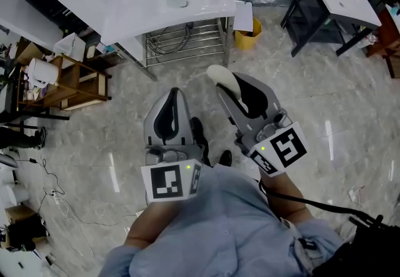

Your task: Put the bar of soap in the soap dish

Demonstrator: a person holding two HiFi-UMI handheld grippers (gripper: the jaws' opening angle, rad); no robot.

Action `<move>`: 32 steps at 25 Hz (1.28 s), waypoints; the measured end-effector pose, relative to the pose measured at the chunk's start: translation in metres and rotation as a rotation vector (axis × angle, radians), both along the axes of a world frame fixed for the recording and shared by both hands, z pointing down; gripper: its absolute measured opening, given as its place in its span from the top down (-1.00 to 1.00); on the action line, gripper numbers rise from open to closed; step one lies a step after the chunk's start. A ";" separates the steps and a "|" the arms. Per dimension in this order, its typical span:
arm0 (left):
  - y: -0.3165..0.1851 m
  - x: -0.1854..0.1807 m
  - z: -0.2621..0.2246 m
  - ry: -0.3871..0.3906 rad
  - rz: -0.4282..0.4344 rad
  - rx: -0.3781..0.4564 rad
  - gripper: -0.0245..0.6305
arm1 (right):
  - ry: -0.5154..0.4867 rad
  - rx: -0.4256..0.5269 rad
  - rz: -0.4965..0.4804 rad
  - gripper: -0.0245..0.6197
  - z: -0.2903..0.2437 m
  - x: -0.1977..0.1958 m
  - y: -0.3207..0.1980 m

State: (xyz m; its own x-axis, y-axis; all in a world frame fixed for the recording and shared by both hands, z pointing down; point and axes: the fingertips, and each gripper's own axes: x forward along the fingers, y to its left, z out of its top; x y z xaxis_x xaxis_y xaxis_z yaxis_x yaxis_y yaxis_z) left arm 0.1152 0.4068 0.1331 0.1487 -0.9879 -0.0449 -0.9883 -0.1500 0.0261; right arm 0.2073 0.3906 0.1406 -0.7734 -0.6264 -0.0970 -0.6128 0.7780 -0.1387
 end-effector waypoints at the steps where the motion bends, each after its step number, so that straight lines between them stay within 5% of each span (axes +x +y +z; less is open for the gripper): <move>1: -0.007 -0.006 0.002 0.003 -0.002 -0.001 0.91 | 0.000 -0.003 0.000 0.58 0.002 -0.004 -0.007; 21: -0.195 -0.137 -0.007 0.051 0.056 0.036 0.91 | 0.017 0.011 0.035 0.58 -0.009 -0.129 -0.186; 32: -0.239 -0.152 0.008 0.067 0.059 -0.002 0.91 | 0.022 -0.011 0.058 0.58 -0.001 -0.137 -0.235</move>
State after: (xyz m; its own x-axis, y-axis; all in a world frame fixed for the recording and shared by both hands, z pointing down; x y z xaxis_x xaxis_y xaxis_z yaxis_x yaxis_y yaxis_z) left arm -0.0367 0.1677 0.1409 0.2038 -0.9775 -0.0551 -0.9737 -0.2083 0.0927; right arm 0.0699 0.1553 0.1396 -0.7380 -0.6708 -0.0731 -0.6594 0.7399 -0.1329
